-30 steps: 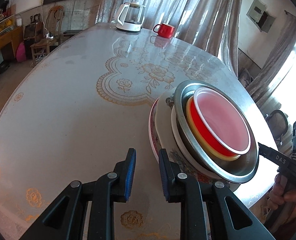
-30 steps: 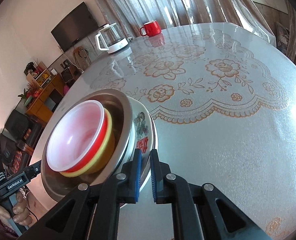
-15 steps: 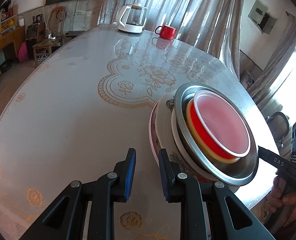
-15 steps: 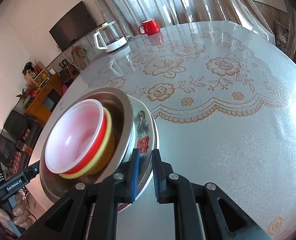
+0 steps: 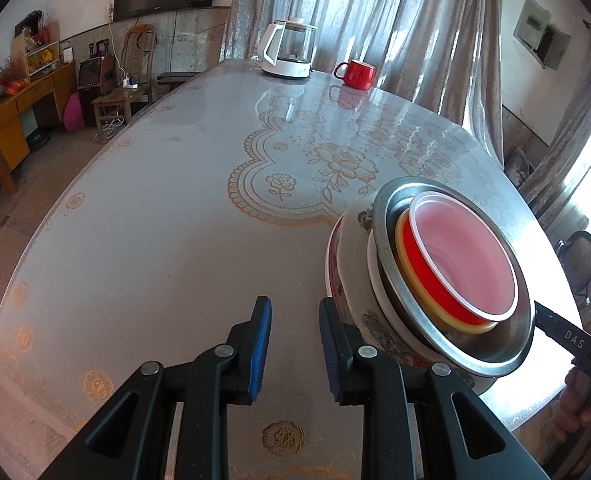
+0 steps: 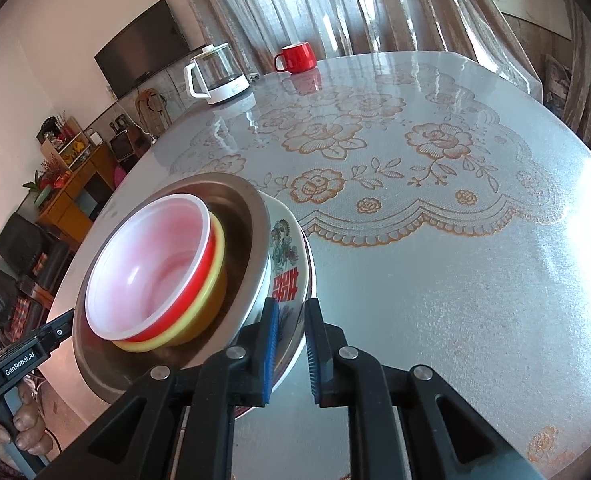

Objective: Organize plates and bowls

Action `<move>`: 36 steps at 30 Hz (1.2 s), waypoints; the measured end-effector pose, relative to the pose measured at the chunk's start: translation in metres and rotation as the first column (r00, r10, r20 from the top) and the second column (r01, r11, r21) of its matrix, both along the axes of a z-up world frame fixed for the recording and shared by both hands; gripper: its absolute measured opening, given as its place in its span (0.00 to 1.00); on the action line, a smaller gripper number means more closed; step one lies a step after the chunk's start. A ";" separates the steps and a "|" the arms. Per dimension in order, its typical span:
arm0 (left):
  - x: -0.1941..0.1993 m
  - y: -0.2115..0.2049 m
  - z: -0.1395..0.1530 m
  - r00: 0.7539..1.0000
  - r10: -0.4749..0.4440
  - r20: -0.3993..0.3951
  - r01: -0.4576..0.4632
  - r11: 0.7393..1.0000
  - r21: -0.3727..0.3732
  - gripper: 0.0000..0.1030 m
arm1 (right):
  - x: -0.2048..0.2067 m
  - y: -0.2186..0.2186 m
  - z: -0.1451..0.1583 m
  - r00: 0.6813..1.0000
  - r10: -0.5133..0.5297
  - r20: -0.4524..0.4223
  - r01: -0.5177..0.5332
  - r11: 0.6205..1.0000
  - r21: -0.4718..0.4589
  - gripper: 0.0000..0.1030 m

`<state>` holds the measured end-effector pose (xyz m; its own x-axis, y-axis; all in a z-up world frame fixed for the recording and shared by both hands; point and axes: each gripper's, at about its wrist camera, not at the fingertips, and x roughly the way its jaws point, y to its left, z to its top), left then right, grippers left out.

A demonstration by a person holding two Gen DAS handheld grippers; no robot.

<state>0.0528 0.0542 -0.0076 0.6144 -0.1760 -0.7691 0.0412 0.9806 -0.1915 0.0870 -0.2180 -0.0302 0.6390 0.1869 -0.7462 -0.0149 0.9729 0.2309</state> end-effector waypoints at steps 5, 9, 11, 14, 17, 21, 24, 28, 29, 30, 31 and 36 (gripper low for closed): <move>-0.007 0.001 0.010 0.999 0.018 0.037 -0.018 1.000 0.013 0.24 | -0.007 -0.005 0.006 0.999 -0.040 0.026 0.040 0.999 -0.015 0.12; -0.014 -0.001 0.019 0.997 0.024 0.070 -0.026 0.999 0.024 0.24 | -0.016 -0.006 0.015 0.996 -0.060 0.062 0.061 0.998 -0.015 0.18; -0.018 -0.003 0.024 0.996 0.024 0.090 -0.027 0.999 0.030 0.24 | -0.022 -0.004 0.022 0.994 -0.067 0.092 0.071 0.997 -0.034 0.18; -0.024 -0.006 0.030 0.994 0.023 0.110 -0.026 0.999 0.030 0.25 | -0.029 -0.001 0.032 0.989 -0.075 0.131 0.083 0.995 -0.059 0.22; -0.031 -0.010 0.036 0.990 0.023 0.137 -0.029 0.999 0.045 0.27 | -0.036 0.006 0.039 0.984 -0.074 0.159 0.089 0.992 -0.088 0.25; -0.036 -0.016 0.042 0.987 0.021 0.161 -0.028 0.999 0.037 0.32 | -0.041 0.019 0.043 0.981 -0.058 0.183 0.081 0.990 -0.118 0.29; -0.042 -0.021 0.047 0.983 0.023 0.182 -0.030 0.999 0.038 0.36 | -0.046 0.037 0.045 0.979 -0.024 0.204 0.057 0.986 -0.158 0.33; -0.049 -0.028 0.054 0.974 0.034 0.222 -0.047 0.997 0.054 0.41 | -0.050 0.060 0.047 0.973 0.024 0.229 0.023 0.979 -0.203 0.37; -0.049 -0.029 0.055 0.973 0.035 0.228 -0.048 0.997 0.054 0.43 | -0.051 0.065 0.047 0.971 0.034 0.236 0.017 0.977 -0.213 0.38; -0.049 -0.031 0.055 0.972 0.036 0.232 -0.051 0.997 0.056 0.44 | -0.051 0.070 0.048 0.969 0.045 0.242 0.010 0.975 -0.220 0.38; -0.049 -0.032 0.056 0.971 0.038 0.235 -0.054 0.997 0.060 0.45 | -0.051 0.074 0.049 0.968 0.054 0.247 0.003 0.975 -0.224 0.39; -0.046 -0.039 0.056 0.969 0.046 0.245 -0.065 0.995 0.073 0.47 | -0.045 0.084 0.051 0.962 0.049 0.268 0.016 0.972 -0.234 0.39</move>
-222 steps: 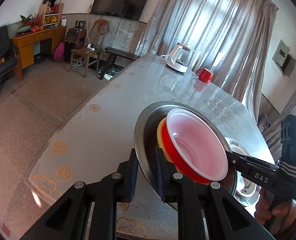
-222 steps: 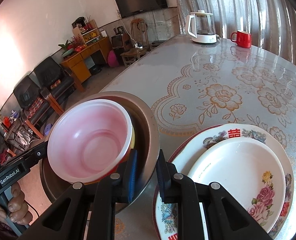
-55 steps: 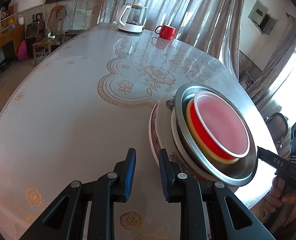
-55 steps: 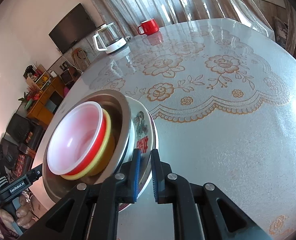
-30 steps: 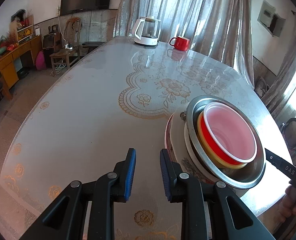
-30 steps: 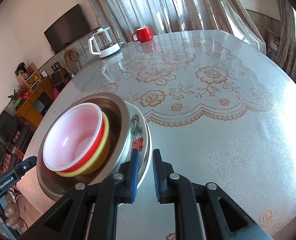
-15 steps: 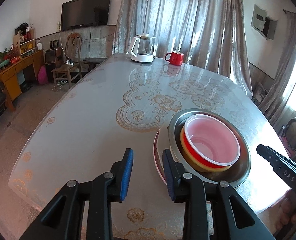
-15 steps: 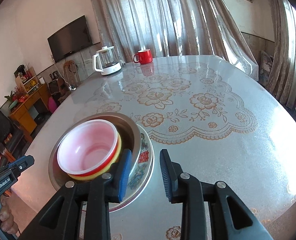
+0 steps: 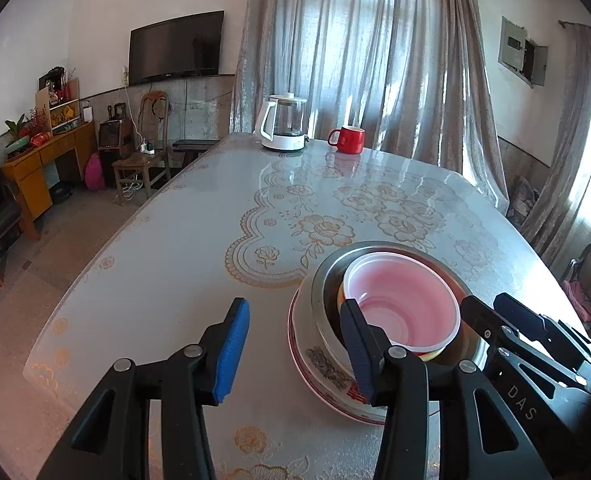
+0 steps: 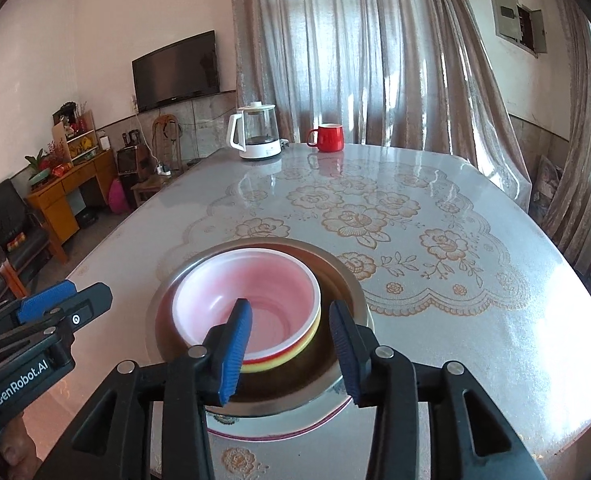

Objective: Organize plates and bowls

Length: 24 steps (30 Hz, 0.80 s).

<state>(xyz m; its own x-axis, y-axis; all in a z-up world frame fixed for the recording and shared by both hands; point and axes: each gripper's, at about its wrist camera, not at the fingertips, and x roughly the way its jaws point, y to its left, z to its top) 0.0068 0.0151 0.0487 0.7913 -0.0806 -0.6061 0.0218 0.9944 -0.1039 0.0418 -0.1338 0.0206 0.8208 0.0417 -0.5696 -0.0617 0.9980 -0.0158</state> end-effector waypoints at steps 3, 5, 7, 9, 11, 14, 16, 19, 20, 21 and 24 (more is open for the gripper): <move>0.000 -0.001 -0.001 1.000 0.005 0.001 -0.005 1.000 0.001 0.47 | 0.002 -0.002 -0.003 1.000 -0.027 -0.005 0.027 0.999 0.018 0.40; 0.002 -0.003 -0.002 1.000 0.009 -0.003 -0.009 1.000 0.007 0.48 | 0.000 -0.003 -0.005 0.999 -0.047 0.003 0.047 0.999 0.016 0.40; 0.003 -0.005 -0.004 1.000 0.007 -0.010 -0.007 1.000 0.008 0.48 | -0.001 -0.004 -0.007 0.998 -0.063 0.006 0.063 0.998 0.011 0.40; 0.003 -0.007 -0.005 1.000 0.002 -0.013 -0.002 1.000 0.013 0.51 | -0.003 -0.005 -0.008 0.997 -0.075 0.010 0.075 0.997 0.013 0.40; 0.002 -0.010 -0.006 1.000 -0.003 -0.011 0.003 1.000 0.019 0.55 | -0.005 -0.005 -0.009 0.996 -0.089 0.018 0.089 0.996 0.004 0.41; -0.002 -0.015 -0.007 1.000 -0.012 -0.003 0.012 0.999 0.034 0.60 | -0.008 -0.005 -0.009 0.994 -0.100 0.032 0.100 0.995 -0.002 0.45; -0.004 -0.018 -0.007 1.000 -0.014 0.005 0.014 0.999 0.042 0.63 | -0.010 -0.003 -0.009 0.994 -0.101 0.043 0.102 0.995 -0.015 0.46; -0.007 -0.021 -0.008 1.000 -0.019 0.011 0.019 0.999 0.051 0.68 | -0.012 -0.002 -0.009 0.993 -0.103 0.049 0.104 0.994 -0.025 0.48; -0.008 -0.022 -0.008 1.000 -0.018 0.015 0.018 0.998 0.056 0.68 | -0.012 -0.001 -0.008 0.993 -0.104 0.050 0.106 0.994 -0.024 0.49; -0.007 -0.022 -0.008 1.000 -0.017 0.016 0.016 0.998 0.058 0.68 | -0.012 -0.002 -0.008 0.993 -0.107 0.052 0.108 0.994 -0.024 0.49; -0.006 -0.023 -0.009 1.000 -0.014 0.012 0.013 0.999 0.053 0.70 | -0.013 -0.003 -0.007 0.992 -0.111 0.060 0.112 0.993 -0.027 0.50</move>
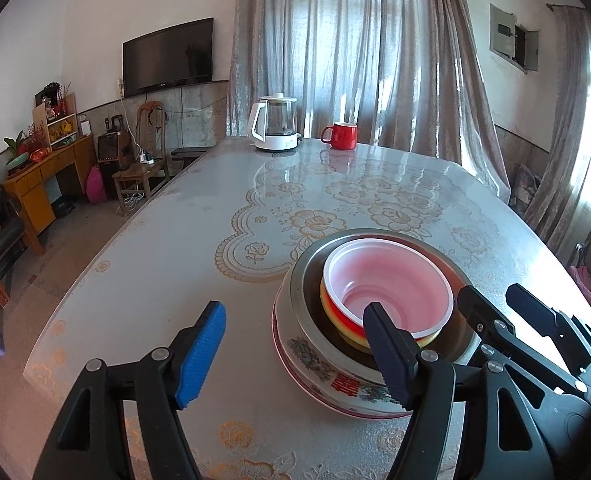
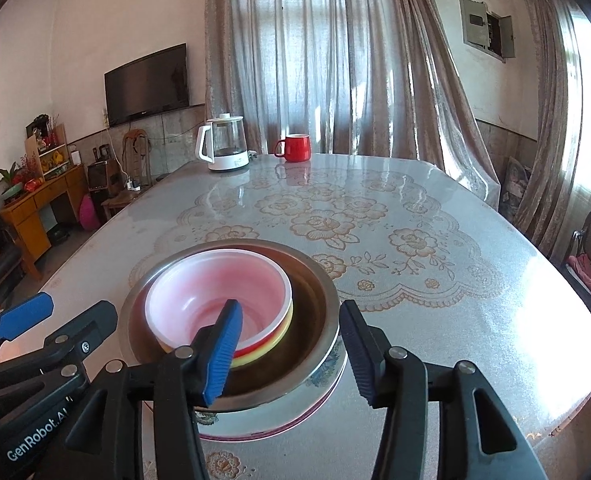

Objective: Organize plates and bowls

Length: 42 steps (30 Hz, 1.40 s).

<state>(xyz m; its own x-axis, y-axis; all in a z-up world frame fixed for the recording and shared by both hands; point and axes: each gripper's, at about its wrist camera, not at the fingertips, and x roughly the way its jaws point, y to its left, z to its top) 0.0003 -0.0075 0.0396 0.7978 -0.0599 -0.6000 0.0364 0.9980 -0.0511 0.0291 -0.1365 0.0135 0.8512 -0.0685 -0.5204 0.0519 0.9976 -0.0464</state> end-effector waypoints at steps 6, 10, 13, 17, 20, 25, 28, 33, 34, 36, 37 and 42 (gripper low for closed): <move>0.000 0.000 0.000 1.000 0.002 0.005 -0.002 1.000 0.003 0.70 | 0.002 0.000 -0.001 1.000 0.001 -0.005 -0.001 1.000 0.002 0.50; 0.000 0.000 0.001 1.000 0.003 0.006 -0.003 1.000 0.005 0.70 | 0.002 0.000 -0.001 1.000 0.002 -0.005 -0.002 1.000 0.002 0.50; -0.001 0.000 0.000 1.000 0.003 0.011 -0.003 1.000 0.012 0.70 | 0.002 0.000 -0.001 1.000 0.001 -0.005 -0.001 1.000 0.002 0.50; 0.001 0.001 -0.001 1.000 0.004 0.005 -0.004 1.000 0.005 0.70 | 0.003 0.000 -0.001 1.000 0.001 -0.009 -0.001 1.000 0.003 0.50; 0.001 0.001 -0.001 1.000 0.004 0.006 -0.004 1.000 0.005 0.70 | 0.003 0.001 0.000 1.000 0.003 -0.009 -0.003 1.000 0.001 0.50; 0.001 0.001 -0.001 1.000 0.004 0.003 -0.004 1.000 0.004 0.71 | 0.004 0.002 -0.001 1.000 0.003 -0.013 -0.003 1.000 0.001 0.50; 0.001 0.001 -0.002 1.000 0.004 0.002 -0.004 1.000 0.004 0.71 | 0.004 0.002 -0.002 1.000 0.003 -0.013 -0.003 1.000 -0.001 0.50; 0.001 0.002 -0.001 1.000 0.003 0.003 -0.003 1.000 0.004 0.71 | 0.004 0.002 -0.002 1.000 0.004 -0.013 -0.004 1.000 0.001 0.50; 0.001 0.002 -0.001 1.000 0.004 0.002 -0.004 1.000 0.003 0.71 | 0.004 0.002 -0.002 1.000 0.004 -0.014 -0.004 1.000 0.001 0.50; 0.001 0.002 -0.001 1.000 0.004 0.002 -0.004 1.000 0.003 0.71 | 0.004 0.002 -0.002 1.000 0.004 -0.014 -0.004 1.000 0.000 0.50; 0.001 0.002 -0.001 1.000 0.004 0.003 -0.004 1.000 0.004 0.71 | 0.005 0.002 -0.002 1.000 0.005 -0.015 -0.005 1.000 0.000 0.50; 0.000 0.002 -0.001 1.000 0.003 0.002 -0.003 1.000 0.002 0.71 | 0.005 0.002 -0.002 1.000 0.005 -0.016 -0.005 1.000 0.000 0.50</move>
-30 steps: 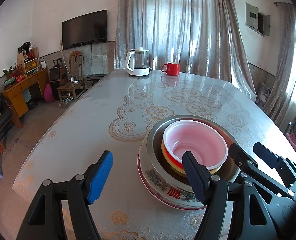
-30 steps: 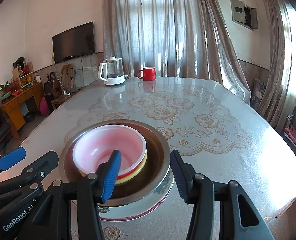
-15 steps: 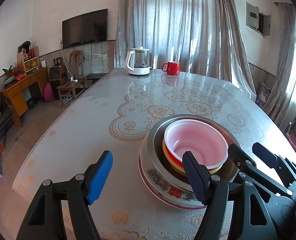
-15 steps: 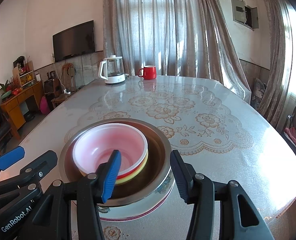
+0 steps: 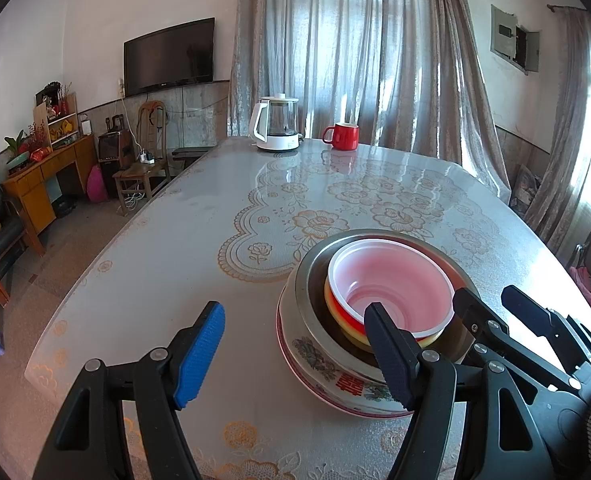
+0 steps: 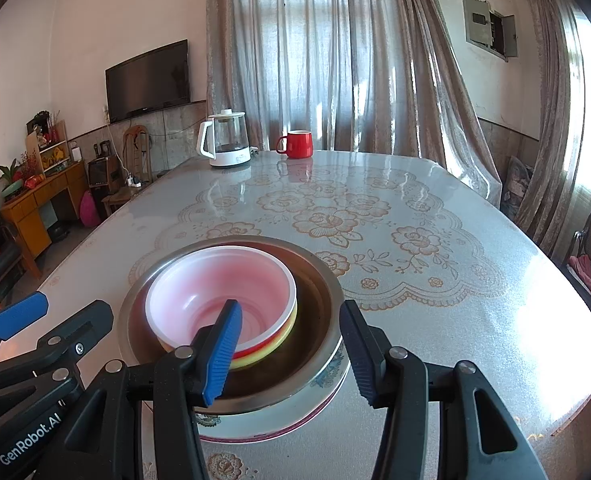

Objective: Organize plates and bowls

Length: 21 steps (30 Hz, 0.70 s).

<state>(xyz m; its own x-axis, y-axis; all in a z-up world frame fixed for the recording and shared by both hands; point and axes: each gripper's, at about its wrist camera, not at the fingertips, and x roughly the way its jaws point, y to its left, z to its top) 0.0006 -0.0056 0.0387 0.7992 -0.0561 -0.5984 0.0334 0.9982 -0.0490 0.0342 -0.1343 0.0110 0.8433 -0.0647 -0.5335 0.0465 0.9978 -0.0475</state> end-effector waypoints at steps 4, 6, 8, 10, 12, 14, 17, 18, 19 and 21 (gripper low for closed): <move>0.000 0.000 0.000 1.000 -0.001 0.001 0.001 1.000 0.000 0.71 | 0.000 0.000 0.000 1.000 0.001 0.001 -0.001 1.000 0.000 0.50; -0.001 0.000 0.001 1.000 -0.001 0.002 0.001 1.000 0.000 0.71 | 0.000 0.000 0.000 1.000 0.000 0.000 0.000 1.000 0.000 0.50; 0.000 0.000 0.001 1.000 -0.001 0.000 0.001 1.000 0.000 0.71 | 0.000 0.000 0.000 1.000 0.000 0.000 0.000 1.000 0.000 0.50; -0.001 0.000 0.001 1.000 -0.003 0.001 0.003 1.000 -0.002 0.71 | 0.000 0.000 0.000 1.000 0.001 0.000 -0.001 1.000 0.000 0.50; -0.001 0.000 0.002 1.000 -0.003 0.002 0.003 1.000 -0.002 0.71 | 0.000 0.000 0.000 1.000 0.000 0.001 0.000 1.000 0.000 0.50; -0.002 0.000 0.003 1.000 -0.003 0.003 0.003 1.000 -0.003 0.71 | 0.000 0.000 0.000 1.000 0.000 0.000 0.000 1.000 0.000 0.50; -0.002 0.000 0.003 1.000 -0.004 0.005 0.004 1.000 -0.007 0.71 | 0.000 0.000 0.000 1.000 0.000 0.000 0.000 1.000 0.000 0.50; -0.002 0.001 0.004 1.000 -0.004 0.007 0.005 1.000 -0.007 0.72 | 0.000 0.000 0.000 1.000 0.000 -0.001 0.000 1.000 0.001 0.50; -0.003 0.001 0.004 1.000 -0.005 0.012 0.005 1.000 -0.006 0.72 | 0.000 0.000 0.000 1.000 0.000 -0.001 0.000 1.000 0.001 0.50; -0.004 0.000 0.005 1.000 -0.006 0.021 0.006 1.000 -0.001 0.72 | 0.000 0.000 -0.001 1.000 0.000 -0.002 0.000 1.000 0.000 0.50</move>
<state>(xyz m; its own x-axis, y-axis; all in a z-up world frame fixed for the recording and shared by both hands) -0.0031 -0.0053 0.0432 0.8115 -0.0619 -0.5811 0.0407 0.9979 -0.0494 0.0344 -0.1342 0.0099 0.8422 -0.0641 -0.5354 0.0459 0.9978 -0.0472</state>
